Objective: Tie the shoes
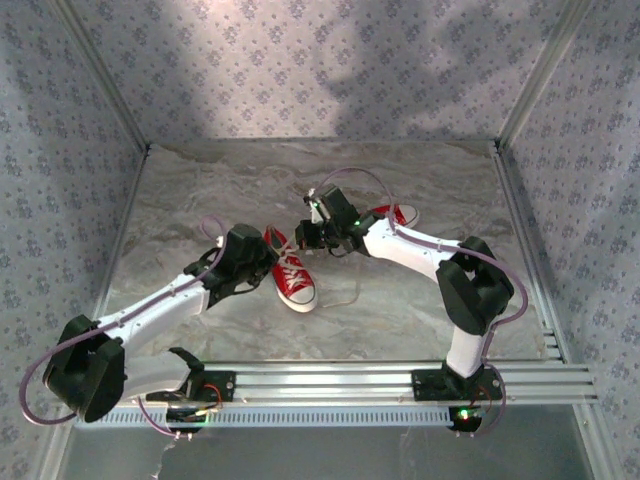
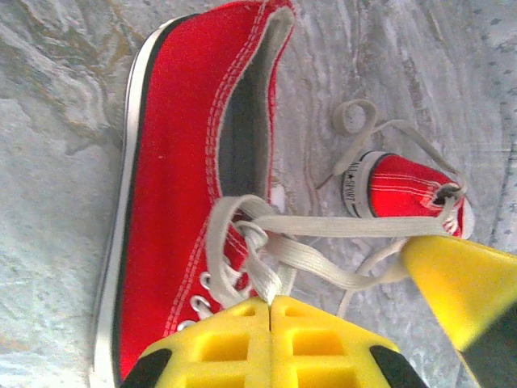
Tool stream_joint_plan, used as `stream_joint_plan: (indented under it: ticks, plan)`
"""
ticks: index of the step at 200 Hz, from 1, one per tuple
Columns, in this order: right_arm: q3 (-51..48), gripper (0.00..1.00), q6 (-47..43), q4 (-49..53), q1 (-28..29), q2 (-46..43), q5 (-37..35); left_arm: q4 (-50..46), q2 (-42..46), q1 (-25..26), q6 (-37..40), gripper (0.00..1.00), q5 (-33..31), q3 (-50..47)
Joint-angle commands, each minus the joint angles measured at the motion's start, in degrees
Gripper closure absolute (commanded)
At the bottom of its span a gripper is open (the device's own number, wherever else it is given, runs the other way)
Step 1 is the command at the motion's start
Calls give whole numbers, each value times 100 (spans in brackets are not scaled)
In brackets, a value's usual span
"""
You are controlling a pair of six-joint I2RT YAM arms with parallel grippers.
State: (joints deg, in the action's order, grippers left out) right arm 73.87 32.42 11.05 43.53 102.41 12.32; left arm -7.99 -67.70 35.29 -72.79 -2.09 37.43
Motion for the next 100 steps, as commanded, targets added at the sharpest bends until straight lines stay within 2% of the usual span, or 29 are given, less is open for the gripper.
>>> stream_joint_plan:
  ticks: [1, 53, 100]
  plan:
    - [216, 100, -891, 424, 33, 95, -238, -68, 41, -190, 443, 100, 382, -200]
    - [271, 100, -989, 495, 24, 170, -221, 243, -220, -350, 795, 100, 626, -447]
    - [305, 100, -1017, 536, 46, 200, -239, 623, -594, -408, 787, 100, 664, -566]
